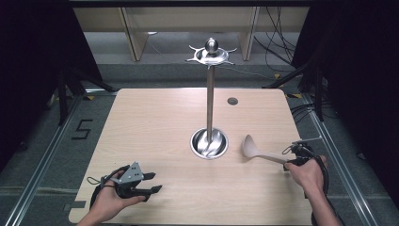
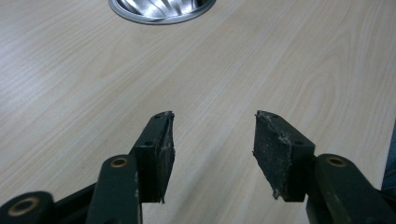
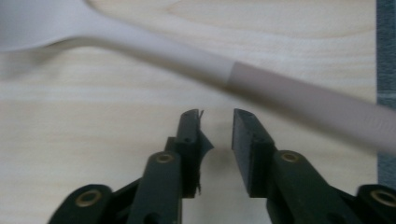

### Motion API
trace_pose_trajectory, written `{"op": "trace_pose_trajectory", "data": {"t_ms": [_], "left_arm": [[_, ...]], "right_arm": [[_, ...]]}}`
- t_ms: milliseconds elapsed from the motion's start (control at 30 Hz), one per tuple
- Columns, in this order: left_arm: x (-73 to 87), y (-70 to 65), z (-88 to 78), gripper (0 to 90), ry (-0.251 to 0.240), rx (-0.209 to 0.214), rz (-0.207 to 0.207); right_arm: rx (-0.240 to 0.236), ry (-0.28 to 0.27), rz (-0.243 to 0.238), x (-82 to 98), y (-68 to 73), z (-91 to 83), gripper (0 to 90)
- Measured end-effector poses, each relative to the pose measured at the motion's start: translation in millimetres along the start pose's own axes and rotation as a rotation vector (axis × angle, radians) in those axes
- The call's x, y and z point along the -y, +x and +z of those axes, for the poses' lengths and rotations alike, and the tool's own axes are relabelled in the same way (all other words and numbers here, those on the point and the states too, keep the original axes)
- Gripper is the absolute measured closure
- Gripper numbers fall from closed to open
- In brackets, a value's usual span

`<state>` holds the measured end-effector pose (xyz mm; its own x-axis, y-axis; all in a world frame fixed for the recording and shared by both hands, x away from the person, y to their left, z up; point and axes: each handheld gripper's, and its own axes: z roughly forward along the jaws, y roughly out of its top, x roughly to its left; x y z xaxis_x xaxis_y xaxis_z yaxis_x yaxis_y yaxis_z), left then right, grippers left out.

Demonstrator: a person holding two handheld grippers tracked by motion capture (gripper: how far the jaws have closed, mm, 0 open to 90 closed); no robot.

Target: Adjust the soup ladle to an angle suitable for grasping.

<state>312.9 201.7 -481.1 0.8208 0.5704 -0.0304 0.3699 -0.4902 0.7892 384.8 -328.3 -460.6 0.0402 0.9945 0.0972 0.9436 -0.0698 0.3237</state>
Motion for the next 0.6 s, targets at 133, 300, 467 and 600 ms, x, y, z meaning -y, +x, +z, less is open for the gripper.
{"op": "trace_pose_trajectory", "data": {"t_ms": [133,300,467,600], "left_arm": [[-1.9,0.6,0.8,46.7,0.001,0.008,0.001],[-4.7,-0.2,2.8,46.7,-0.014,0.014,-0.009],[-3.0,-0.8,1.7,46.7,0.001,0.02,-0.014],[-0.7,0.2,-1.7,46.7,0.009,0.004,-0.004]], "right_arm": [[-0.115,-0.008,0.022,10.3,-0.9,-10.5,69.1],[-0.142,-0.014,0.007,17.4,-6.1,-10.4,62.5],[-0.155,0.027,0.102,20.4,-7.5,-8.5,52.6],[-0.149,-0.001,0.156,22.3,-7.9,-15.2,50.5]]}}
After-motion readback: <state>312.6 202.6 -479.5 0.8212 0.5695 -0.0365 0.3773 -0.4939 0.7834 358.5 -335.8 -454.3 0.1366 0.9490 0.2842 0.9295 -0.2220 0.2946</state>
